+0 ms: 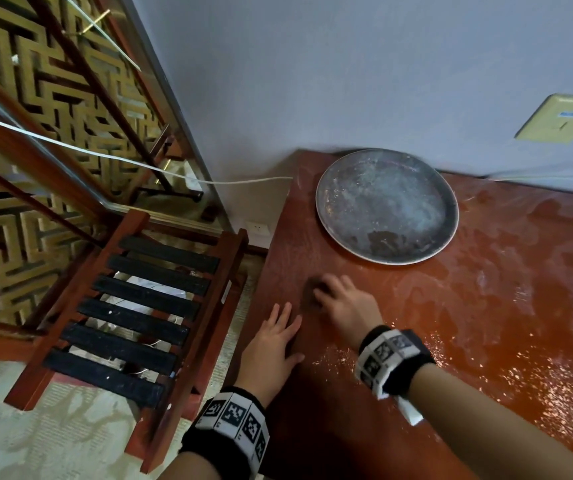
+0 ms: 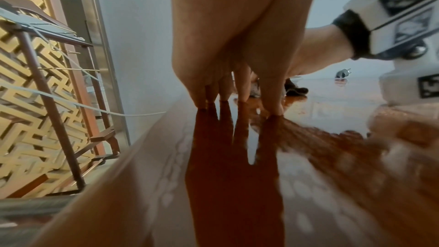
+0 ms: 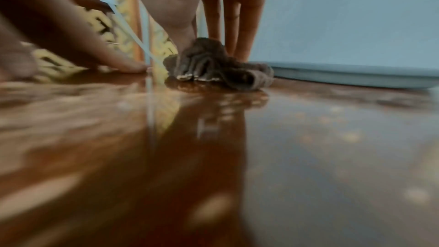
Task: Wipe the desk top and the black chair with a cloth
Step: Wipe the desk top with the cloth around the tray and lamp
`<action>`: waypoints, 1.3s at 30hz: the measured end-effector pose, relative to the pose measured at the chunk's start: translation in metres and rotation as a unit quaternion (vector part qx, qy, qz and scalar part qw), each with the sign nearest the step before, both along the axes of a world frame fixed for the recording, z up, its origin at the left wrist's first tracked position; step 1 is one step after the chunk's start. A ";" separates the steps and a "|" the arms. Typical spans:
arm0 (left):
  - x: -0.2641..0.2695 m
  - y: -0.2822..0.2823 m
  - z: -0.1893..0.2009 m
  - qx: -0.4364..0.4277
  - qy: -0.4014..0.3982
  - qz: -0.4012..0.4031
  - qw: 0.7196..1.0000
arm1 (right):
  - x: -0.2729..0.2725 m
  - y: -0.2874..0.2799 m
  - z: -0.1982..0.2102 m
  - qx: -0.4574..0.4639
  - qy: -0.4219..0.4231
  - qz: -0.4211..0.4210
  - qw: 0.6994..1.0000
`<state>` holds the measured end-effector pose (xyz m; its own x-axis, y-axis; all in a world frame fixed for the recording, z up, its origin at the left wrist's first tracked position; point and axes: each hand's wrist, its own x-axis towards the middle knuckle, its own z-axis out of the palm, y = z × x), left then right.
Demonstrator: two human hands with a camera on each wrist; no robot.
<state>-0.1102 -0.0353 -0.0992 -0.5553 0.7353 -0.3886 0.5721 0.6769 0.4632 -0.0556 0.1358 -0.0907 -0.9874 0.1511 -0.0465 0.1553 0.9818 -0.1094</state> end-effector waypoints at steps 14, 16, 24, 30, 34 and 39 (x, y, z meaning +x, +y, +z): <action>0.012 -0.008 0.009 -0.081 0.002 -0.060 0.995 | 0.069 -0.058 0.024 -0.014 -0.117 0.019 0.993; 0.020 -0.017 0.010 -0.101 0.002 -0.078 0.992 | 0.080 -0.064 0.026 -0.025 -0.116 0.032 0.992; 0.056 -0.040 0.013 -0.105 0.002 -0.040 0.994 | 0.057 -0.017 0.036 -0.038 -0.129 -0.132 0.982; 0.072 -0.047 0.011 -0.100 0.014 -0.010 0.995 | 0.100 -0.096 0.022 -0.040 -0.078 -0.005 0.996; 0.080 -0.053 0.012 -0.095 0.011 0.000 0.995 | 0.111 -0.076 0.026 -0.049 -0.107 0.012 0.993; 0.086 -0.057 0.015 -0.088 0.007 0.019 0.996 | 0.093 -0.054 0.035 -0.051 -0.127 -0.167 0.976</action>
